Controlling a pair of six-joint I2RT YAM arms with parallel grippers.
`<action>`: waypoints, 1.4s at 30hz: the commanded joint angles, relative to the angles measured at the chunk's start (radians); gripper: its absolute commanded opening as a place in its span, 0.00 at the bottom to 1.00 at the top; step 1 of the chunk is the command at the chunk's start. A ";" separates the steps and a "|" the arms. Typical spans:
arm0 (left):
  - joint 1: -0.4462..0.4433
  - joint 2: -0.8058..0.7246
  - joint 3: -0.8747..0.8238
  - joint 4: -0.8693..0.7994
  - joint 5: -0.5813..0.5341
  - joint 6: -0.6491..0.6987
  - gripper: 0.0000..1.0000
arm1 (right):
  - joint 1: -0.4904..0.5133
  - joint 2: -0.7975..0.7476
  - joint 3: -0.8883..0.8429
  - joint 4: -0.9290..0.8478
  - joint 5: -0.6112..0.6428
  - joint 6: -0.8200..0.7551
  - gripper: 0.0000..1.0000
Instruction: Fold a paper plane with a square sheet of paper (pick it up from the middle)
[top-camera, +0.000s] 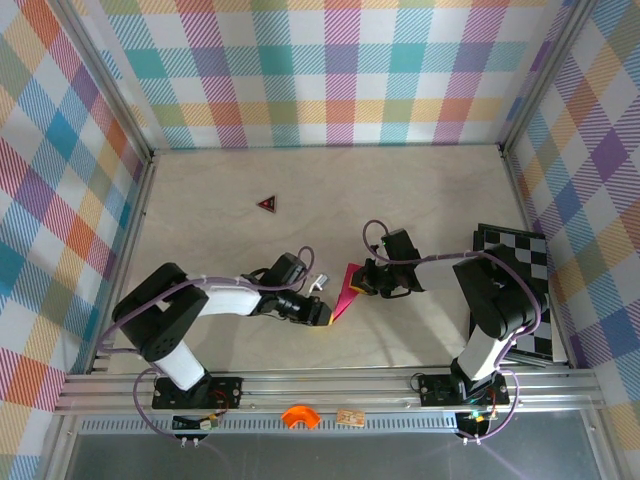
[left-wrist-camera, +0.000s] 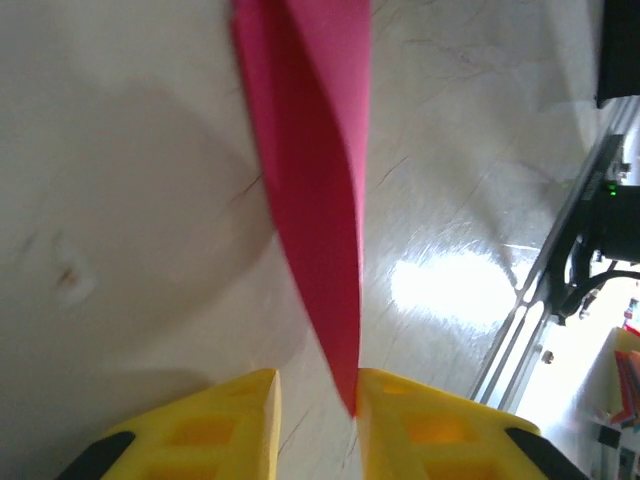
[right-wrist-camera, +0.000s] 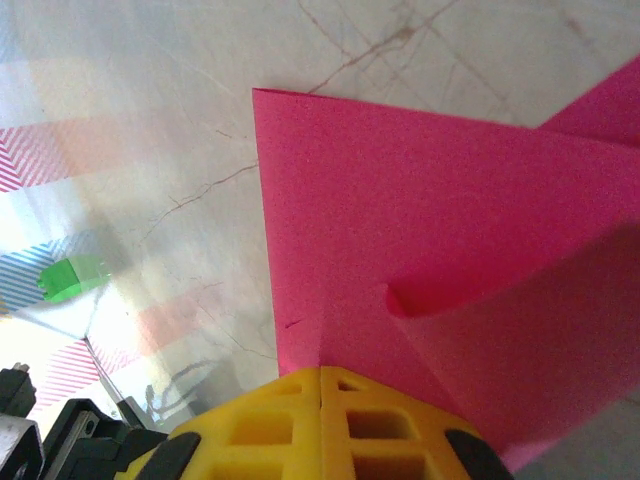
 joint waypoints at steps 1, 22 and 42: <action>0.002 -0.080 -0.007 -0.086 -0.051 0.006 0.28 | -0.002 0.051 -0.018 -0.116 0.106 -0.012 0.03; -0.009 0.211 0.295 -0.011 0.126 -0.013 0.00 | -0.002 0.051 -0.021 -0.116 0.107 -0.008 0.03; -0.026 0.185 0.110 -0.144 0.036 0.064 0.00 | -0.001 0.066 -0.021 -0.136 0.122 -0.013 0.03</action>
